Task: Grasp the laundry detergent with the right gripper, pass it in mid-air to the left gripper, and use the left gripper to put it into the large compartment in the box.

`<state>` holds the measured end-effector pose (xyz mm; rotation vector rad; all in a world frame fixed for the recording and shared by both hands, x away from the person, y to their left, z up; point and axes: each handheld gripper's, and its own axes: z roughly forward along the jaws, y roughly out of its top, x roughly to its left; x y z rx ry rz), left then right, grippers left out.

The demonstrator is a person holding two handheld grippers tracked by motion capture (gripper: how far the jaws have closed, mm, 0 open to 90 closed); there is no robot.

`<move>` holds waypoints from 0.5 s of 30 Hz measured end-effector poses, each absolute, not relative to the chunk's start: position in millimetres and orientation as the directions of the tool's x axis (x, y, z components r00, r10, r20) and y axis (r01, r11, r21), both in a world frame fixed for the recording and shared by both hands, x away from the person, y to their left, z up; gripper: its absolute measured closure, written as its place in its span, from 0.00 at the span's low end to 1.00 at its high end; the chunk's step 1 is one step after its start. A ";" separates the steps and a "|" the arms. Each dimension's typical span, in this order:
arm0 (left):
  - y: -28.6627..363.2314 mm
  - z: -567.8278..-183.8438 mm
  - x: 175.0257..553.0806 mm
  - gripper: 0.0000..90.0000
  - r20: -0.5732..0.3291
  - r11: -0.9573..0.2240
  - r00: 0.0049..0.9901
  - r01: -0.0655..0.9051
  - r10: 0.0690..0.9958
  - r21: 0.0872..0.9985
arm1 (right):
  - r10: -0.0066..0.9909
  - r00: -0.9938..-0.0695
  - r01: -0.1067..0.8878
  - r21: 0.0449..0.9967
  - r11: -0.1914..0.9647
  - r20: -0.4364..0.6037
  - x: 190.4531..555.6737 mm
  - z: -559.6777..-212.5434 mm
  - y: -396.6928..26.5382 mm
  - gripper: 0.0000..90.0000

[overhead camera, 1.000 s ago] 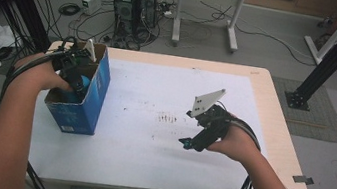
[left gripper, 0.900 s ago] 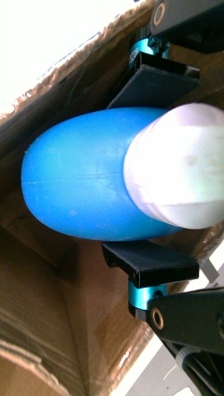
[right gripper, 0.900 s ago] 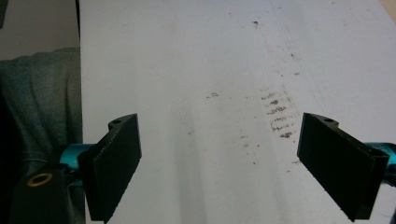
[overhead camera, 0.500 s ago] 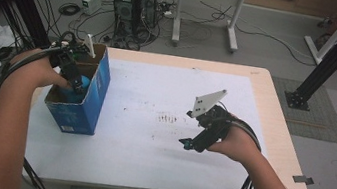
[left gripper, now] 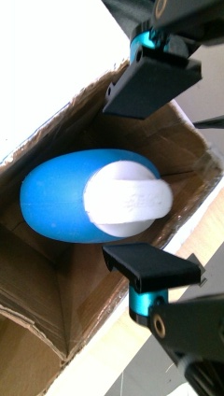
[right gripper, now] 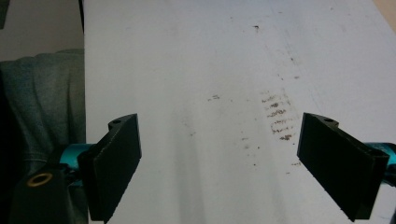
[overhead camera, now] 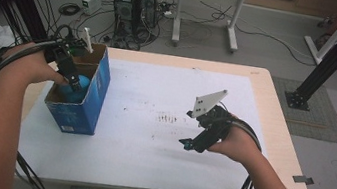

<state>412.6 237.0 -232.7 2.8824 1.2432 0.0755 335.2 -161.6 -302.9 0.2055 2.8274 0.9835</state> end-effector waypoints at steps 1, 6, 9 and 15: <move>236.7 -230.3 411.7 0.30 0.041 -0.692 0.691 0.722 0.722 0.015 | 0.173 -0.981 0.082 0.624 0.777 -0.087 335.2 -302.7 -161.7 0.14; 235.4 -222.0 407.4 0.30 0.047 -0.699 0.698 0.715 0.715 0.017 | 0.169 -0.982 0.076 0.628 0.775 -0.090 334.8 -301.1 -162.2 0.14; 233.7 -216.9 405.0 0.28 0.051 -0.698 0.696 0.716 0.716 0.024 | 0.170 -0.981 0.076 0.630 0.773 -0.090 334.3 -300.5 -162.5 0.14; 231.0 -206.1 401.2 0.26 0.049 -0.696 0.695 0.716 0.718 0.041 | 0.169 -0.981 0.073 0.633 0.771 -0.092 333.4 -299.8 -164.3 0.14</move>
